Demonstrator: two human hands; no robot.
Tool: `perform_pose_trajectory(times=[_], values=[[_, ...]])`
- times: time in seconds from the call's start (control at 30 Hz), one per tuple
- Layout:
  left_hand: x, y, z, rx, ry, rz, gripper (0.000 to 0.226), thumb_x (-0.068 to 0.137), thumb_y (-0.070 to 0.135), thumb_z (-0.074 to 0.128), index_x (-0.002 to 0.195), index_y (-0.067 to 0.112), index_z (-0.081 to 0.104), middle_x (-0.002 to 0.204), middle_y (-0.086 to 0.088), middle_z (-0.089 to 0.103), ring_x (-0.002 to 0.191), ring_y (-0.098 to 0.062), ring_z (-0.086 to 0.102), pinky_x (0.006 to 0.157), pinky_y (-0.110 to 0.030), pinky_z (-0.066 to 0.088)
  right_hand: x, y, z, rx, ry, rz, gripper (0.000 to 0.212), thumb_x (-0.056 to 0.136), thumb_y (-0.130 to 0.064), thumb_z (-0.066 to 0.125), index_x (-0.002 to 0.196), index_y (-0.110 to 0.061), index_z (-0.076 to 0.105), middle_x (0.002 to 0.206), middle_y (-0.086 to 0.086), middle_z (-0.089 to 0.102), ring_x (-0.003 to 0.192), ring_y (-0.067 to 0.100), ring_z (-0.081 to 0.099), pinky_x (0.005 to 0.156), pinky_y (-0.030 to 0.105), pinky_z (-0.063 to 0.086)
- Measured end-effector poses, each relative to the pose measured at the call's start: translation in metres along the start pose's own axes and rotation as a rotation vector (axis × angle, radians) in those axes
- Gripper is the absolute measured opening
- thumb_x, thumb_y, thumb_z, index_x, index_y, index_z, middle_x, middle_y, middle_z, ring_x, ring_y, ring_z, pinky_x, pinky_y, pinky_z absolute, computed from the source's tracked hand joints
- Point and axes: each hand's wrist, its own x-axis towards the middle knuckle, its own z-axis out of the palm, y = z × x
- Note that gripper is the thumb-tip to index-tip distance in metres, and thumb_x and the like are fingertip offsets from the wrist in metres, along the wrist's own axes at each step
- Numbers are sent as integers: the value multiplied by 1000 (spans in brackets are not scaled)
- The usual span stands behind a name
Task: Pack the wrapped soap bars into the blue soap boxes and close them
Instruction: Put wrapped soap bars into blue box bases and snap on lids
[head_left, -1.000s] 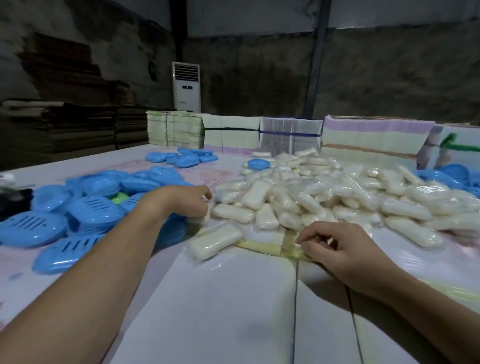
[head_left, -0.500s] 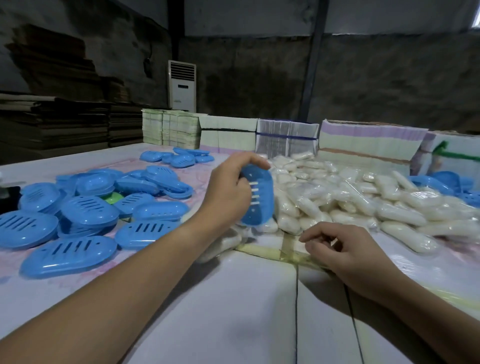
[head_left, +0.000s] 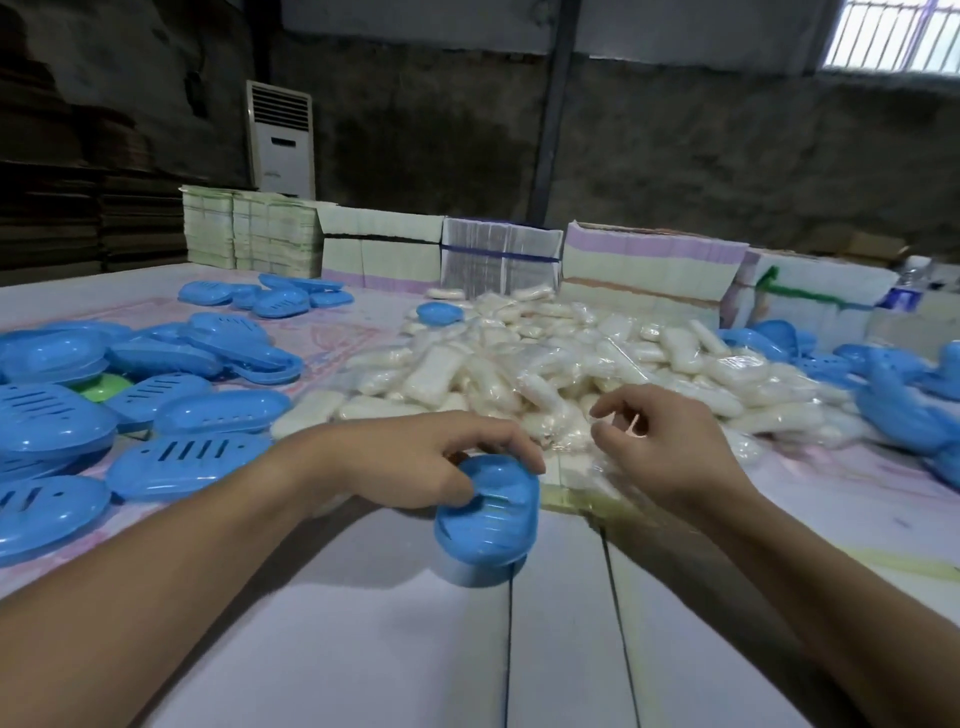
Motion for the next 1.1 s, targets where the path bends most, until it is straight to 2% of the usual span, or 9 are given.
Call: perform_pose_trajectory(times=[0.13,0.23,0.37,0.47,0.63,0.73,0.83,0.97,1.1], values=[[-3,-2,-2,162,10,-3,64,76,-9,52,122,36,60,133,13,55,124,-10,53,103,-32,48,-1,13,-3,-236,-233,107,39,77,-54,66,114,-42,62,103,-6,48,105,18,47,84,31,39],[-1,-4,0,237,31,-6,53,81,9,64,123,41,60,130,16,55,119,-3,53,103,-28,45,-1,16,-1,-283,-301,134,39,74,-47,67,113,-43,61,107,-6,43,112,20,47,94,34,41],[7,-9,8,377,126,-15,37,85,30,71,119,42,62,117,18,56,108,-2,52,99,-26,44,4,19,-6,-215,-266,157,12,71,-28,71,80,-35,65,103,-6,51,96,15,56,77,28,41],[11,-11,14,370,160,27,33,84,40,74,115,41,63,118,22,51,114,3,48,98,-16,40,5,24,-11,-146,-211,217,4,66,-28,72,69,-27,69,89,-11,58,79,6,57,69,27,48],[15,-12,18,265,232,76,40,82,44,77,118,42,59,116,23,59,112,3,54,99,-25,45,7,36,-23,-336,-235,261,42,70,-42,69,107,-32,53,99,-9,58,92,15,55,68,31,43],[17,-14,21,194,263,60,46,79,45,79,119,44,55,116,20,61,109,1,57,90,-24,51,5,44,-28,-363,-247,299,50,70,-44,67,116,-34,50,84,-10,62,84,15,57,60,30,39],[18,-14,23,108,296,49,50,78,41,82,119,43,53,111,16,61,98,9,55,63,-8,49,7,43,-29,-172,-183,307,41,69,-41,74,106,-33,59,90,-9,62,81,14,58,65,30,45],[17,-13,25,37,325,-17,58,73,45,84,118,50,48,107,21,60,90,6,56,54,-34,61,11,34,-34,36,-8,186,23,67,-32,76,89,-32,69,97,-7,68,84,14,59,68,27,40],[17,-13,26,-3,331,-33,62,70,45,85,117,53,45,107,20,59,85,6,56,48,-34,58,8,19,-47,271,-86,75,23,61,-34,72,84,-39,72,84,-13,70,73,4,60,66,18,48]])
